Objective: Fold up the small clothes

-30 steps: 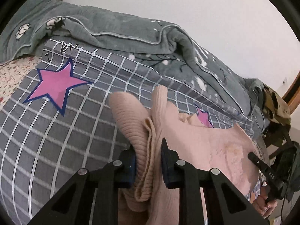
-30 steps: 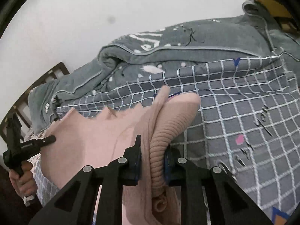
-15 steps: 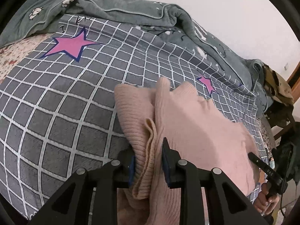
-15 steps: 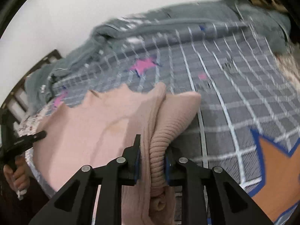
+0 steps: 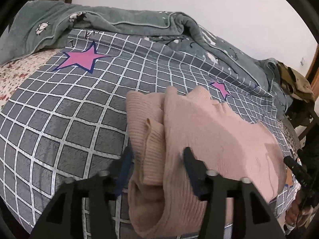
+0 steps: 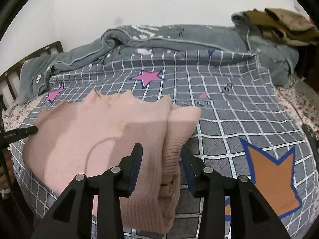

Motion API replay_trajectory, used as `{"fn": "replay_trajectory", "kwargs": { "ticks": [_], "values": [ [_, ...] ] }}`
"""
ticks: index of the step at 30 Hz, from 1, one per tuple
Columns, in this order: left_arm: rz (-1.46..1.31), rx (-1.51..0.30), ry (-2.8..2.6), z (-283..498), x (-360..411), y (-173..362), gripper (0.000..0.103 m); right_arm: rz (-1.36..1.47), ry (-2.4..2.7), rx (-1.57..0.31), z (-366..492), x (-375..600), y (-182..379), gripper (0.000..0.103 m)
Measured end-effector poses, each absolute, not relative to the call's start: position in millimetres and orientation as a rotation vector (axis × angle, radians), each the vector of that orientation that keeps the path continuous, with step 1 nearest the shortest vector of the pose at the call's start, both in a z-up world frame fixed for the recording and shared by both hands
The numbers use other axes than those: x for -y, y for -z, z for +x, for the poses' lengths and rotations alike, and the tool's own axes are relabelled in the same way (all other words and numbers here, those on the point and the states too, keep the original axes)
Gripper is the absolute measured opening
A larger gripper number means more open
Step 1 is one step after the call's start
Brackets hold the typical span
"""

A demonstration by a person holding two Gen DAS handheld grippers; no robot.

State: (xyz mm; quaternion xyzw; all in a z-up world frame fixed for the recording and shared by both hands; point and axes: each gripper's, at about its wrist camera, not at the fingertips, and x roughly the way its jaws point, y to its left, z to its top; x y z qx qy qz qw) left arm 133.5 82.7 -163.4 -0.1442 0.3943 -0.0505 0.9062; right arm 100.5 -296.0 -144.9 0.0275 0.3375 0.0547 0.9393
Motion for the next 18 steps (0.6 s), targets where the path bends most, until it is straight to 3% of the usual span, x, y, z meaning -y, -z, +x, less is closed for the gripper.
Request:
{"fn": "replay_trajectory", "kwargs": {
  "ticks": [18],
  "values": [
    [-0.176,-0.706,0.097,86.8,-65.6,181.3,0.058,0.082,-0.099,-0.562,43.0,273.7,133.1,0.046]
  ]
}}
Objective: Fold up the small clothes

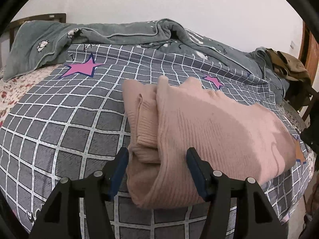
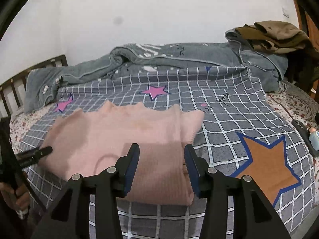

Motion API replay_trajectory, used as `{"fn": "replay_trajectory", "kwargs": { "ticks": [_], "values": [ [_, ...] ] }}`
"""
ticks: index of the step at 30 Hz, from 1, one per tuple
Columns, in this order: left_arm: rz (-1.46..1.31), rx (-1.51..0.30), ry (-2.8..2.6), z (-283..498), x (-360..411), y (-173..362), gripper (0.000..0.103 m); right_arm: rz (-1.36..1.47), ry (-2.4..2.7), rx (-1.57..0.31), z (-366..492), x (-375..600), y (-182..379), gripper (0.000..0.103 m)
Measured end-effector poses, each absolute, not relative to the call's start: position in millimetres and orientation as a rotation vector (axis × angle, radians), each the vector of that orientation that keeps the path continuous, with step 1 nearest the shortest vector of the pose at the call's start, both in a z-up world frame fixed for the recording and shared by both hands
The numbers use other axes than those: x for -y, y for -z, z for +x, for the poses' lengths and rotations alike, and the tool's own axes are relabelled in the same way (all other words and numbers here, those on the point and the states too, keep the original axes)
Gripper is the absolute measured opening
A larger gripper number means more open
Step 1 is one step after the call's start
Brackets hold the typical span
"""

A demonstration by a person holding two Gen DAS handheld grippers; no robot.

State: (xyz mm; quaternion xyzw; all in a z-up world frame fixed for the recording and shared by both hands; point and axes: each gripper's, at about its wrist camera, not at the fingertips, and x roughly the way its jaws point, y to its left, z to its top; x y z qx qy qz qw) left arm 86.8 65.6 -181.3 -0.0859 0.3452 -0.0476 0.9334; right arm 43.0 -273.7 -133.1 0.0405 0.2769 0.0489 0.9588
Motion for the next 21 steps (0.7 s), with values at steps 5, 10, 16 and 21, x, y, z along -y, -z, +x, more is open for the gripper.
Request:
{"fn": "replay_trajectory", "kwargs": {
  "ticks": [5,10,16,21],
  "values": [
    [-0.203,-0.702,0.111,86.6,-70.1,183.0,0.058,0.035,-0.090,-0.534,40.7,264.1,131.5,0.046],
    [-0.211,-0.700,0.111,84.1,-76.3,182.2,0.059,-0.040,-0.040,-0.511,41.6,260.9,129.6,0.048],
    [-0.296,-0.705,0.110,76.9,-99.4,177.5,0.059,-0.064,0.036,-0.502,45.9,279.3,126.5,0.053],
    [-0.390,-0.716,0.139,77.9,-116.7,172.2,0.059,-0.049,0.025,-0.497,41.4,279.6,115.8,0.053]
  ]
}}
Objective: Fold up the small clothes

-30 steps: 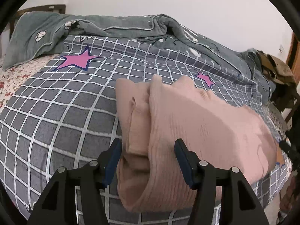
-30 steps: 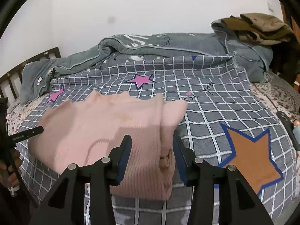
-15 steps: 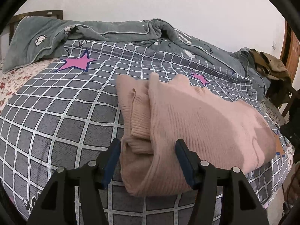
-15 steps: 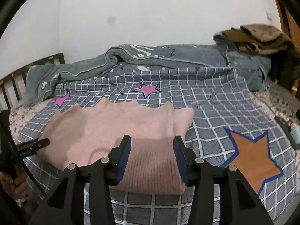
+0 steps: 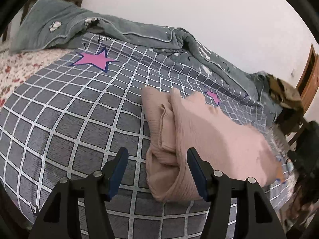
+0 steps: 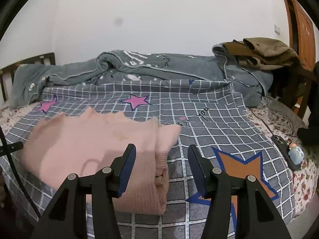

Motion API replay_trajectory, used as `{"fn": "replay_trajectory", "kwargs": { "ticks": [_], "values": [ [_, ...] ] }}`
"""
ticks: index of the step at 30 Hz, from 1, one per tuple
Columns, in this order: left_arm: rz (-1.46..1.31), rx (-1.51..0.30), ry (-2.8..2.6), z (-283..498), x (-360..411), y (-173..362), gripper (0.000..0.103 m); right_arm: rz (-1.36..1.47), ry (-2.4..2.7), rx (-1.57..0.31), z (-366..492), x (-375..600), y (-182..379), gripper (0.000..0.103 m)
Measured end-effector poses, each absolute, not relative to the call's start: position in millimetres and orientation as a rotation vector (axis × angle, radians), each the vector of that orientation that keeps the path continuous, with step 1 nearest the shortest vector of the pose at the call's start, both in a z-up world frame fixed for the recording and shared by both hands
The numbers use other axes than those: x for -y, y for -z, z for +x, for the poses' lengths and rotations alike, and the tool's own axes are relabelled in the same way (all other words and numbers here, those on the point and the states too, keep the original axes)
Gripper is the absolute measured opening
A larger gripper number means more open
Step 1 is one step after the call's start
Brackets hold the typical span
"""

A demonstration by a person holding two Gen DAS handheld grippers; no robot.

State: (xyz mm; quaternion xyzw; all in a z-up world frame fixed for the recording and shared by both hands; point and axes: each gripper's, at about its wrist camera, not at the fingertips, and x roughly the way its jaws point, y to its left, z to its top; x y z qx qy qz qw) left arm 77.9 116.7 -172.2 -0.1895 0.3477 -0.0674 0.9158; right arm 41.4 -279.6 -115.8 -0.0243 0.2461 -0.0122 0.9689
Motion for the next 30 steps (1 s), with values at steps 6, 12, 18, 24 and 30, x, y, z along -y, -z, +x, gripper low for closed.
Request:
{"fn": "replay_trajectory", "kwargs": {
  "ticks": [6,12,18,24,30],
  "values": [
    [-0.420,-0.770,0.208,100.6,-108.6,172.5,0.060,-0.104,-0.091,-0.472,42.6,235.9,114.2,0.053],
    [-0.435,-0.864,0.200,131.4,-99.4,188.6,0.060,-0.074,-0.217,-0.550,72.1,188.9,143.5,0.053],
    [-0.444,-0.906,0.190,148.1,-96.3,197.4,0.062,-0.034,-0.224,-0.658,105.6,155.8,180.4,0.053],
    [-0.439,-0.938,0.178,160.3,-92.1,195.8,0.062,-0.043,-0.125,-0.652,126.5,140.9,186.6,0.054],
    [-0.465,-0.961,0.162,162.7,-90.9,190.1,0.036,-0.078,-0.053,-0.680,137.2,133.2,187.0,0.053]
  ]
}}
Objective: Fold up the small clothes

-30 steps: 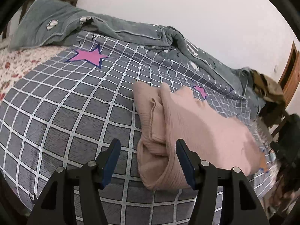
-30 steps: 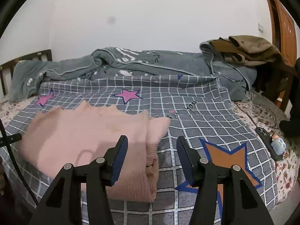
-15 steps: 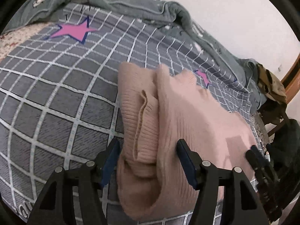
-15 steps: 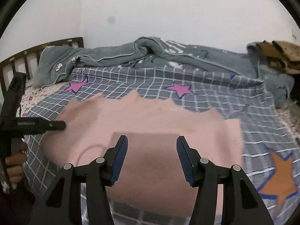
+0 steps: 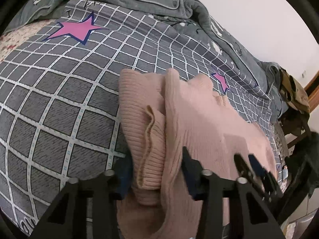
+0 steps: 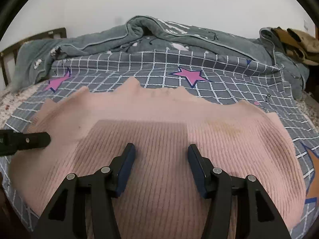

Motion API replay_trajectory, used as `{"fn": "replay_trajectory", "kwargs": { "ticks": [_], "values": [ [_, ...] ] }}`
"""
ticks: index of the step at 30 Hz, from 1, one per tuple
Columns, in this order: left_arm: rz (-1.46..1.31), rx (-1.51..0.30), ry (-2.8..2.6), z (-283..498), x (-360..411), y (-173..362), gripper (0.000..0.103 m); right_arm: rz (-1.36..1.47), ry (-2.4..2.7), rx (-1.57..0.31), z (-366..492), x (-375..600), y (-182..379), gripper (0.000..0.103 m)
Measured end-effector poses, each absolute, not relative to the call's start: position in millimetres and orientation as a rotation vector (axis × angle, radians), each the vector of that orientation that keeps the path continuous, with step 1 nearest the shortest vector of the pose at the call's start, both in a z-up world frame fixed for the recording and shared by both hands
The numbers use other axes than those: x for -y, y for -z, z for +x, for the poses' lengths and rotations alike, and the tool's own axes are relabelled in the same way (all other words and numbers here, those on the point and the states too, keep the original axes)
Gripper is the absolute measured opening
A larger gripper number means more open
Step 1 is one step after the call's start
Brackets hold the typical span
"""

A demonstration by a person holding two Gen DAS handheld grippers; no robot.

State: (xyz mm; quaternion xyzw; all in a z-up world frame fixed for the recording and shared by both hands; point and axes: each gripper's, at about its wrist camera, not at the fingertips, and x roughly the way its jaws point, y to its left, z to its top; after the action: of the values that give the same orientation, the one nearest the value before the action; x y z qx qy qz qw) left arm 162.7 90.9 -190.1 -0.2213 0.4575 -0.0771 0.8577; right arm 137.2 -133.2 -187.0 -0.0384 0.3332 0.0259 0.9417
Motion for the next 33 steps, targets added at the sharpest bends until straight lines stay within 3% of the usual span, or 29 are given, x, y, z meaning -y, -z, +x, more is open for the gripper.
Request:
{"fn": "replay_trajectory", "kwargs": {
  "ticks": [7,17,24,33],
  "values": [
    [-0.488,-0.946,0.153,159.9,-87.6,166.9,0.024,-0.101,-0.112,-0.732,80.8,141.5,182.5,0.053],
    [-0.471,-0.902,0.154,149.3,-36.7,104.0,0.022,0.040,-0.219,-0.676,15.3,212.0,154.6,0.053],
    [-0.405,-0.910,0.175,148.8,41.2,57.4,0.022,0.094,-0.146,-0.634,-4.7,287.1,135.8,0.053],
    [-0.279,-1.049,0.259,153.2,171.4,86.6,0.023,0.059,-0.071,-0.624,-32.4,351.7,130.6,0.053]
  ]
}}
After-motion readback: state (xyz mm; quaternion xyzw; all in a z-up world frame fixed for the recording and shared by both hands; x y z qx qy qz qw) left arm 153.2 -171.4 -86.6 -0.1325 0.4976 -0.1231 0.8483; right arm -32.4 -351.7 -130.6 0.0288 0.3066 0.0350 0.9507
